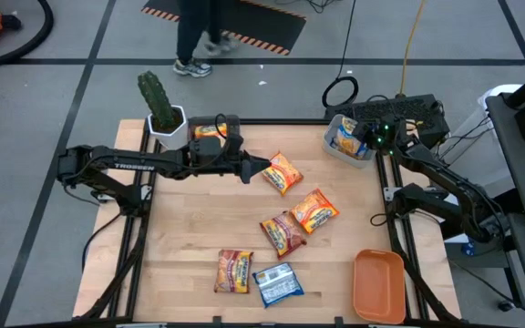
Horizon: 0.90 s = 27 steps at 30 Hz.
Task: Sort Maruchan noodles
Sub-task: Put the top blue noodle pack into the gray bin, then put the left red noodle pack into the orange bin
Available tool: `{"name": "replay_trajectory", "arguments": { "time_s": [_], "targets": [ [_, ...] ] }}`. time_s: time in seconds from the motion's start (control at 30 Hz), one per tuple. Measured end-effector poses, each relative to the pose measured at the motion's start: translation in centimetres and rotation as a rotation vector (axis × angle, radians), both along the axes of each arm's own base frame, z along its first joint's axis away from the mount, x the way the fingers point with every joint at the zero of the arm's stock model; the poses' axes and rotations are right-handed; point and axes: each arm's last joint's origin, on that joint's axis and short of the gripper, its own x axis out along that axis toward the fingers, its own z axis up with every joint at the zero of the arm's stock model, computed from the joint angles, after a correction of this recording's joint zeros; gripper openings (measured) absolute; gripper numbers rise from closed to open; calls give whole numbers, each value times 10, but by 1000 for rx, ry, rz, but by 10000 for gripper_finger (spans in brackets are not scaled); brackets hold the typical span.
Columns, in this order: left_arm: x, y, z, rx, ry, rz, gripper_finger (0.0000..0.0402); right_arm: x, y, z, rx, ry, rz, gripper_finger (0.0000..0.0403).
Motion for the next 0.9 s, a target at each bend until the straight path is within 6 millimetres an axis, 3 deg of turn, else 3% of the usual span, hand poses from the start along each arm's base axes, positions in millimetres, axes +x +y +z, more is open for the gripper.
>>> {"name": "replay_trajectory", "arguments": {
  "time_s": [0.23, 0.5, 0.67, 0.9],
  "targets": [
    [0, -1, 0, -7, -1, -42, 129, -1, 1, 8, -38, -64, -31, 201],
    [0, -3, 0, -3, -3, -117, 129, -4, 6, 32, -138, -133, -70, 208],
    [0, -4, 0, 16, -4, -164, 129, -6, 12, 54, -220, -194, -65, 208],
    [0, -5, 0, 0, -4, -187, 129, -5, 30, 105, -376, -325, 18, 208]
  ]
}}
